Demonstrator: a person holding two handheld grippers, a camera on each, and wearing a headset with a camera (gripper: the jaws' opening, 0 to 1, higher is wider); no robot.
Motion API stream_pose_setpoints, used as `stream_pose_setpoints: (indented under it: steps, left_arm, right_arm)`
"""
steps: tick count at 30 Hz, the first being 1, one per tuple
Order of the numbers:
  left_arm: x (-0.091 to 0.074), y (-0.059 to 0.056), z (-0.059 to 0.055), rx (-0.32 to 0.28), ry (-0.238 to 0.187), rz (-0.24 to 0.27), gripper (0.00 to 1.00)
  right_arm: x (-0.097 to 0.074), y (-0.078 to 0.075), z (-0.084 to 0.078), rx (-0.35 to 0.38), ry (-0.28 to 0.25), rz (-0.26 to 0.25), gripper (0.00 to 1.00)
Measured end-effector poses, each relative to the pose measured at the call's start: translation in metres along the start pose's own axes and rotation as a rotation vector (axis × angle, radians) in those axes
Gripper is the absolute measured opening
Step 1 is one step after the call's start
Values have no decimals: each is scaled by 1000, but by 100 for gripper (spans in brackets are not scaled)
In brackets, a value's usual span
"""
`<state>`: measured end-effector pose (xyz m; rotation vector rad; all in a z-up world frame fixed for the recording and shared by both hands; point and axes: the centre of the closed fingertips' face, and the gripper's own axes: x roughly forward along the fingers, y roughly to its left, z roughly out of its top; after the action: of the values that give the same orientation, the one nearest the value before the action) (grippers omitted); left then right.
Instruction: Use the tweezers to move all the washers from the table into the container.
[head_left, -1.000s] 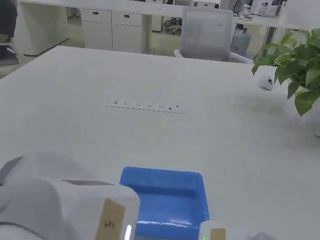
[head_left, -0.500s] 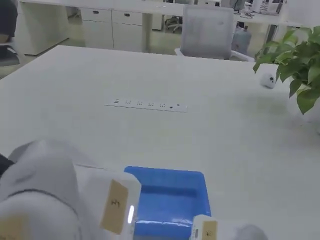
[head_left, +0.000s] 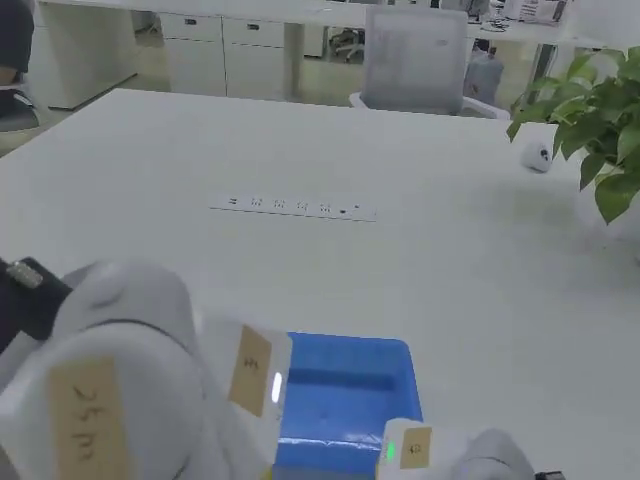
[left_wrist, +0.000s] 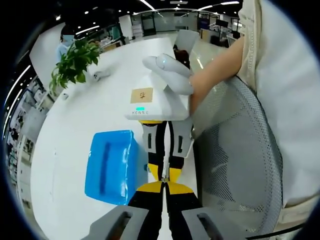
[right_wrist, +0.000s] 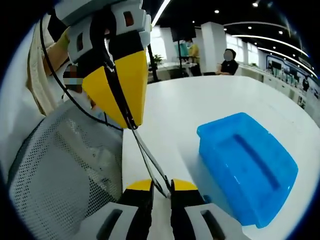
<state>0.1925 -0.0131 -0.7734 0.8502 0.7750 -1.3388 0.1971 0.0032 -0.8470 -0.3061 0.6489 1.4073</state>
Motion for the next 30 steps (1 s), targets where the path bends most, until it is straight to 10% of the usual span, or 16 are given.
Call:
stream_pose_setpoints:
  steps: [11, 24, 30]
  left_arm:
    - [7, 10, 5, -37, -54, 17, 0]
    - [-13, 13, -17, -491, -371, 137, 30]
    - [-22, 6, -18, -723, -631, 257, 50]
  right_arm:
    - [1, 1, 11, -92, 25, 16, 4]
    - [-7, -21, 10, 210, -91, -23, 3]
    - [-11, -24, 9, 322, -139, -16, 3]
